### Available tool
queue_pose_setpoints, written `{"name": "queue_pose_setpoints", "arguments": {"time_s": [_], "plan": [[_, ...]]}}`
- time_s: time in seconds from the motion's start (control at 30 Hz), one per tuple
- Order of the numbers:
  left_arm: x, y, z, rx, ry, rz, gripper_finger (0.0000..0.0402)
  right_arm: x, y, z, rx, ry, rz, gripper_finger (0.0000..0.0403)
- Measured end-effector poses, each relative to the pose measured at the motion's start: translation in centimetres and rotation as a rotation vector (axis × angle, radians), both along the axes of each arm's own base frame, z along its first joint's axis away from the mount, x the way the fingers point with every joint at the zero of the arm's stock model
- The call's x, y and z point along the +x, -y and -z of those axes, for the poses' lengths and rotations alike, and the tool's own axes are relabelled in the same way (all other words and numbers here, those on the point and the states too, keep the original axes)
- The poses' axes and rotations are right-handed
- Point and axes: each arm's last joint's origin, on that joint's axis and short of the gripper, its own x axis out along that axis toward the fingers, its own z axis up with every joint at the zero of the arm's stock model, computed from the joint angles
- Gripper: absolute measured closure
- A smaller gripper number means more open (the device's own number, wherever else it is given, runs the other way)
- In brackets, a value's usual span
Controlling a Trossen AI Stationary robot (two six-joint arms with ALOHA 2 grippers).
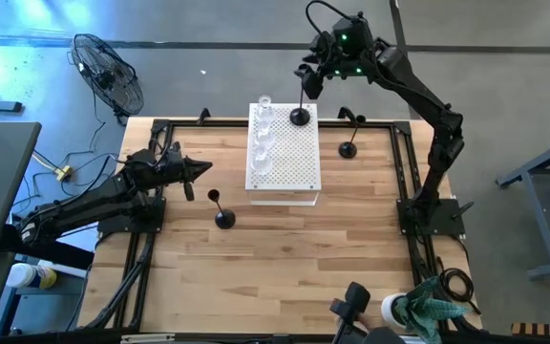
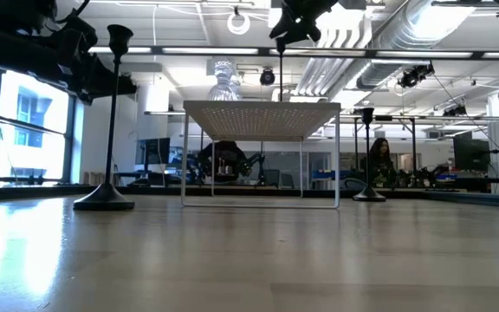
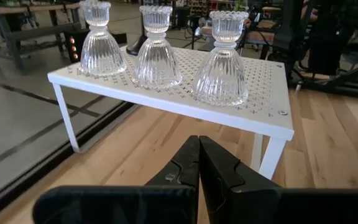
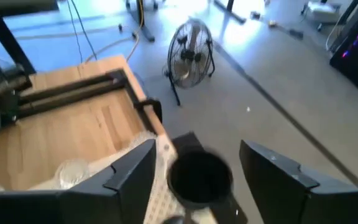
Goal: Pick & Place candle stick holders
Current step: Put the bottom black candle holder on the shelf aligned with the other black candle holder
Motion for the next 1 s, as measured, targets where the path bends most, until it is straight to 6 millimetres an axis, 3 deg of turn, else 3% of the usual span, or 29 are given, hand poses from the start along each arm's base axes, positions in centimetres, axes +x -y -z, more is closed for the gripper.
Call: {"name": "queue_pose_setpoints", "arguments": {"time_s": [0.17,0.3,0.43,0.6,0.67,0.77,1.0], "plan": [[0.0,0.0,0.2,-0.025,-0.012,-0.005,0.0401,-0.4,-0.5,-1.6,-0.077,0.082,-0.023,0.0162],[0.0,0.0,0.2,-0.039,-0.006,-0.007,0.0401,-1.9,-2.8,-4.0,-0.171,0.101,-0.029,0.0183],[0.0,0.0,0.1,-0.042,0.004,-0.006,0.0401,-3.1,-5.7,-4.9,-0.230,0.006,-0.015,0.0252],[0.0,0.0,0.1,-0.048,0.005,0.011,0.0401,-3.6,-9.2,-5.0,-0.202,-0.064,-0.103,0.0373],[0.0,0.1,0.1,-0.051,0.007,0.044,0.0401,-3.1,-10.3,-4.5,-0.186,-0.071,-0.145,0.0393],[0.1,0.3,0.1,-0.059,0.010,0.098,0.0401,-1.9,-11.6,-2.4,-0.181,-0.084,-0.167,0.0383],[0.1,0.6,0.2,-0.080,0.004,0.221,0.0401,-1.0,-14.7,4.3,-0.205,0.040,-0.210,0.0399]]}}
